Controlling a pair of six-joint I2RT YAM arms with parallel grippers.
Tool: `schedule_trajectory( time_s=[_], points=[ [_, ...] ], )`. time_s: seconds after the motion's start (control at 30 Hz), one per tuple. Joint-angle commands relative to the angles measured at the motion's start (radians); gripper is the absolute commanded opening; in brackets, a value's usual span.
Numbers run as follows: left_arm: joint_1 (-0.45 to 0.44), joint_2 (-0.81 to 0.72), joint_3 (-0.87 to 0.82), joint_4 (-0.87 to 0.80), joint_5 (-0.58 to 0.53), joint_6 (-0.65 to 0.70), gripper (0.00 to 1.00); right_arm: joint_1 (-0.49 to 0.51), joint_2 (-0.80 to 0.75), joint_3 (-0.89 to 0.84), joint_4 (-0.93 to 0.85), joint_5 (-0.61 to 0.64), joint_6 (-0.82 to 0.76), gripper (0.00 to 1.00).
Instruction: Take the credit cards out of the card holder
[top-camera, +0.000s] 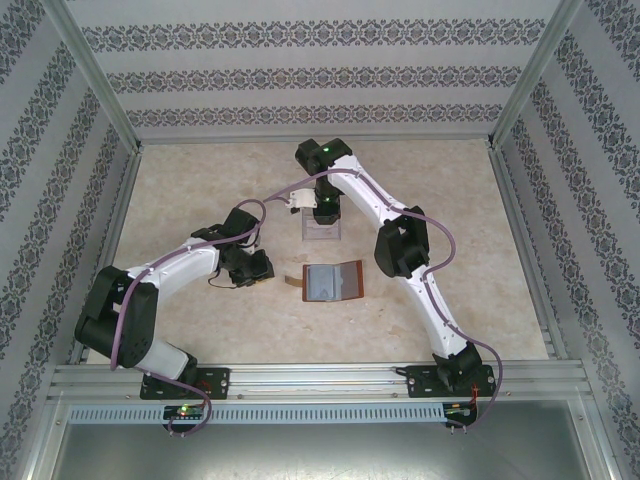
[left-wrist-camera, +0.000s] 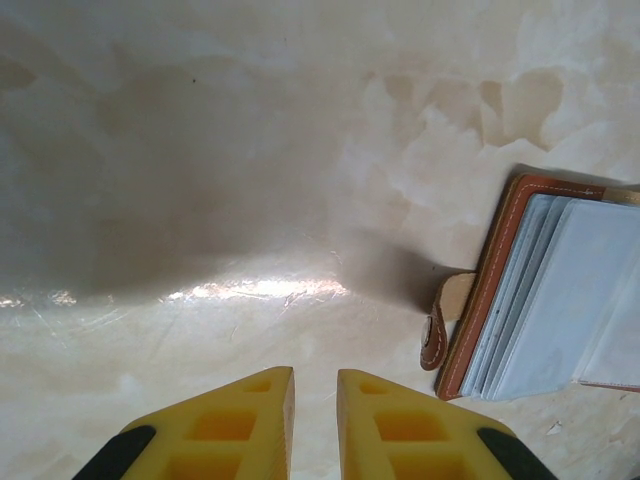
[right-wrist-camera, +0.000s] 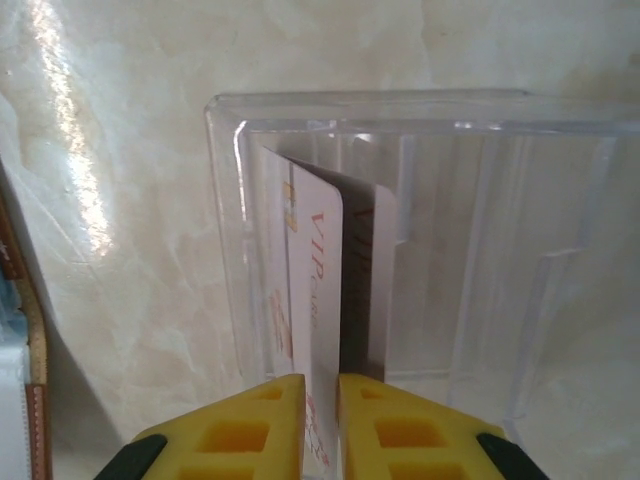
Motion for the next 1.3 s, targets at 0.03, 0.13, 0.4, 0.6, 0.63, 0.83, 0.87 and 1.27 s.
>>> schedule_trajectory(
  time_s=[0.03, 0.13, 0.4, 0.6, 0.63, 0.83, 0.87, 1.27],
  points=[
    [0.014, -0.025, -0.009, -0.008, -0.009, -0.013, 0.18, 0.0, -0.024, 0.02, 0.031, 0.054, -0.002, 0.19],
    [0.013, -0.026, -0.01, -0.008, -0.011, -0.013, 0.18, 0.002, -0.024, 0.021, 0.053, 0.079, 0.002, 0.2],
    [0.013, -0.03, -0.011, -0.008, -0.012, -0.014, 0.18, 0.007, -0.027, 0.016, 0.105, 0.107, 0.003, 0.24],
    [0.013, -0.026, -0.009, -0.008, -0.01, -0.014, 0.18, 0.014, -0.024, -0.019, 0.14, 0.099, 0.004, 0.25],
    [0.014, -0.026, -0.008, -0.008, -0.011, -0.014, 0.18, 0.014, -0.023, -0.029, 0.145, 0.092, 0.005, 0.26],
    [0.013, -0.026, -0.008, -0.009, -0.01, -0.018, 0.19, 0.023, -0.016, -0.077, 0.144, 0.073, 0.011, 0.26],
    [0.014, -0.025, -0.006, -0.009, -0.01, -0.017, 0.19, 0.025, -0.016, -0.082, 0.143, 0.066, 0.012, 0.27],
    [0.014, -0.02, 0.01, -0.011, -0.006, -0.008, 0.19, 0.024, -0.06, -0.08, 0.167, 0.095, 0.026, 0.28]
  ],
)
